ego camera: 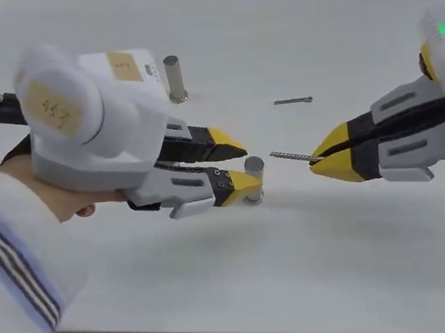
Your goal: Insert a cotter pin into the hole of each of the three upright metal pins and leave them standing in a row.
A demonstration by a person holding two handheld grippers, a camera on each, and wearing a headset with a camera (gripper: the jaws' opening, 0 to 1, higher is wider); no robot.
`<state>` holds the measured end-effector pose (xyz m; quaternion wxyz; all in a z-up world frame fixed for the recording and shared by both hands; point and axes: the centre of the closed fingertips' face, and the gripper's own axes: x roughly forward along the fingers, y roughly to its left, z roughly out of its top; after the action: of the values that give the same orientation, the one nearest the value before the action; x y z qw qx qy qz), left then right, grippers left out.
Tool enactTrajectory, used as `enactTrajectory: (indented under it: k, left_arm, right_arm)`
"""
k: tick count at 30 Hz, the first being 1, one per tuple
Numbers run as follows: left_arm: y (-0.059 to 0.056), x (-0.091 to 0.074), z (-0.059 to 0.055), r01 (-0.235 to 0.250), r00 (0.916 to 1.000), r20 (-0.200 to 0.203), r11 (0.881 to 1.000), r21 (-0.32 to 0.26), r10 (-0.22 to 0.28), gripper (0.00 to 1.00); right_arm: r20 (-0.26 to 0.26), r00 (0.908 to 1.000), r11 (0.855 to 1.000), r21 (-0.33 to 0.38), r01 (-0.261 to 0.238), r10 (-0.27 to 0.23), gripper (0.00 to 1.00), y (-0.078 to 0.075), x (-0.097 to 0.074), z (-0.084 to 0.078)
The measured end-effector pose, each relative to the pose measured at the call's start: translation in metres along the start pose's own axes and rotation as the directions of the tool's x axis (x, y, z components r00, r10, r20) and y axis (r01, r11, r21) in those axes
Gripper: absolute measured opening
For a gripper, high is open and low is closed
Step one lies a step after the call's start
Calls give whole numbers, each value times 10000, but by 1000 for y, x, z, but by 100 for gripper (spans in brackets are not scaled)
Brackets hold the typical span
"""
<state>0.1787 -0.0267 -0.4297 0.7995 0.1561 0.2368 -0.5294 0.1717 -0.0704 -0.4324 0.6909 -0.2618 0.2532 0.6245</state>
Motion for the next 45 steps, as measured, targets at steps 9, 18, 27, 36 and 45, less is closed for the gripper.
enactTrajectory:
  k: [9, 18, 27, 36, 45]
  left_arm:
    - [4, 8, -7, 4, 9996, -283, 10000, 30, -3, 17]
    - [3, 11, -5, 211, 9995, -233, 9998, -62, -213, 10]
    - [3, 10, -5, 145, 9995, -294, 9998, -110, -148, 10]
    - [2, 10, -6, -394, 9982, -452, 9992, 41, 395, 9]
    - [3, 10, -7, -620, 9972, -440, 9978, -246, 609, 9]
  right_arm:
    - [-348, 9993, 9998, 147, -148, 154, 0, -2, 9, -15]
    - [-422, 9989, 9995, 284, -169, 181, 0, -4, 13, -18]
    - [-459, 9987, 9994, 255, -218, 230, 0, -3, 16, -16]
    - [-398, 9988, 9995, 179, -269, 276, 0, -1, 18, -12]
    - [-200, 9996, 9998, 89, -201, 203, 0, -4, 21, -3]
